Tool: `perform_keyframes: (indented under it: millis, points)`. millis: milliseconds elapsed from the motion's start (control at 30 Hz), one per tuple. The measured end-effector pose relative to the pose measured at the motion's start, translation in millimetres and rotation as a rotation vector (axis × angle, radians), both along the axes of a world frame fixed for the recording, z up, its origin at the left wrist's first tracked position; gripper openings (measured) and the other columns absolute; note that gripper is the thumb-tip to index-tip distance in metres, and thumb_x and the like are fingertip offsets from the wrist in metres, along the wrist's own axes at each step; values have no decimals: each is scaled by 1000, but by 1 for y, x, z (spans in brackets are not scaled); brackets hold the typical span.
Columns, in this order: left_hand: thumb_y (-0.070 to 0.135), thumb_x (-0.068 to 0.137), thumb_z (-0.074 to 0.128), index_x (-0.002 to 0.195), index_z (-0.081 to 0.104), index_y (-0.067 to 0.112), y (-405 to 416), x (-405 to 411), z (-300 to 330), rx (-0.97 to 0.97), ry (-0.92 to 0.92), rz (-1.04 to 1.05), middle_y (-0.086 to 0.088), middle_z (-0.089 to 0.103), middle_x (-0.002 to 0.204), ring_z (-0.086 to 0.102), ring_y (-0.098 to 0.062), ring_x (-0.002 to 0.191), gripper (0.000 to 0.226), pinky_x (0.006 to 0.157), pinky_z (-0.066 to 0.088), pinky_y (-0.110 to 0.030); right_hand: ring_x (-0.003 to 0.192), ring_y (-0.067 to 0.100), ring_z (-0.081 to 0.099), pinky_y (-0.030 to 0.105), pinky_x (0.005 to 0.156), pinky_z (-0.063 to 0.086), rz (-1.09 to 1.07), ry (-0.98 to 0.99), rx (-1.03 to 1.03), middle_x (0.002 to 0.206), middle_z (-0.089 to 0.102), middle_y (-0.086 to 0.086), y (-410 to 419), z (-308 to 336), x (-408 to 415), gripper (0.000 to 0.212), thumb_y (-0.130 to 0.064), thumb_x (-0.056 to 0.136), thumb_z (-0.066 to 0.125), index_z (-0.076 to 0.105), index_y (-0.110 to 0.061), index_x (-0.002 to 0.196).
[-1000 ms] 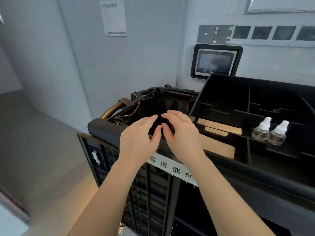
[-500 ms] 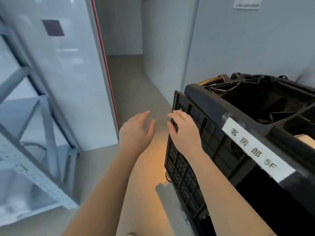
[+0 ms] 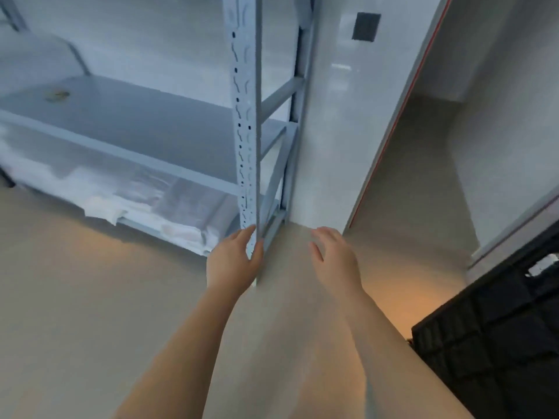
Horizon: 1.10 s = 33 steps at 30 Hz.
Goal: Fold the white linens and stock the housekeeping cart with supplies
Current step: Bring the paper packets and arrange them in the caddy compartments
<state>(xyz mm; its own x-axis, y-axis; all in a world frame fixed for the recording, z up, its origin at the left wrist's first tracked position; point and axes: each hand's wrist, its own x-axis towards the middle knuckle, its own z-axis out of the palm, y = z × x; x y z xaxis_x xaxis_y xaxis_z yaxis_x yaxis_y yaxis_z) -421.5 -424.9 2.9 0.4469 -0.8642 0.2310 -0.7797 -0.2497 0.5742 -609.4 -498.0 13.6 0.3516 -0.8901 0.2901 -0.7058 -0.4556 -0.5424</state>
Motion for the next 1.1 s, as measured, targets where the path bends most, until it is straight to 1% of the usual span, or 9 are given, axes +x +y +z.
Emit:
perform_keyframes:
  millis: [100, 233, 333, 467, 600, 767, 900, 1033, 1100]
  points:
    - [41, 95, 48, 136, 51, 28, 33, 63, -12, 58, 28, 134, 2, 57, 134, 53, -22, 120, 43, 89, 44, -34, 110, 22, 55, 28, 93, 40, 120, 12, 45, 122, 60, 5, 12, -12, 71, 28, -17, 94, 55, 64, -10, 120]
    - [41, 95, 46, 137, 49, 29, 80, 146, -27, 120, 36, 281, 2, 57, 131, 59, -25, 110, 44, 82, 45, -33, 109, 22, 56, 32, 89, 45, 245, 27, 116, 124, 57, 4, 36, -26, 165, 27, -15, 94, 54, 62, -10, 119]
    - [40, 95, 47, 136, 50, 29, 115, 207, -35, 121, 53, 357, 4, 56, 135, 59, -23, 112, 43, 84, 47, -33, 110, 21, 55, 32, 89, 45, 308, 23, 150, 123, 57, 3, 55, -35, 232, 26, -15, 95, 53, 62, -12, 118]
    - [41, 96, 45, 137, 49, 30, 152, 286, -40, 134, 44, 439, 6, 54, 137, 57, -19, 115, 43, 84, 46, -31, 108, 20, 56, 26, 84, 42, 358, 19, 174, 127, 55, 0, 72, -41, 319, 27, -18, 96, 52, 62, -16, 120]
    - [41, 96, 45, 138, 48, 30, 175, 353, -41, 133, 24, 497, 6, 54, 137, 56, -18, 115, 44, 84, 45, -29, 113, 20, 54, 27, 90, 41, 425, 10, 172, 126, 56, 1, 83, -44, 396, 27, -16, 95, 52, 63, -13, 120]
    - [39, 95, 47, 137, 50, 28, 187, 420, -42, 77, 29, 555, 6, 56, 135, 53, -14, 121, 43, 85, 44, -27, 109, 17, 55, 25, 83, 39, 483, 15, 175, 122, 58, -2, 90, -52, 473, 27, -16, 93, 54, 64, -16, 118]
    - [38, 96, 47, 137, 50, 26, 182, 472, -48, 76, 21, 582, 5, 56, 135, 54, -16, 119, 43, 84, 45, -28, 109, 17, 56, 23, 80, 38, 522, 14, 206, 120, 59, -2, 85, -60, 534, 25, -16, 93, 55, 65, -17, 115]
    - [38, 96, 47, 137, 50, 26, 159, 529, -60, 84, 28, 593, 5, 56, 135, 55, -16, 119, 43, 84, 44, -28, 109, 18, 55, 24, 84, 40, 563, 23, 217, 120, 60, -1, 63, -71, 596, 25, -13, 92, 55, 64, -15, 116]
    - [38, 96, 47, 137, 50, 27, 141, 562, -65, 94, 17, 589, 5, 56, 135, 56, -17, 117, 43, 83, 44, -28, 109, 18, 56, 26, 88, 42, 564, 21, 216, 120, 60, -1, 43, -77, 630, 26, -14, 93, 54, 64, -15, 117]
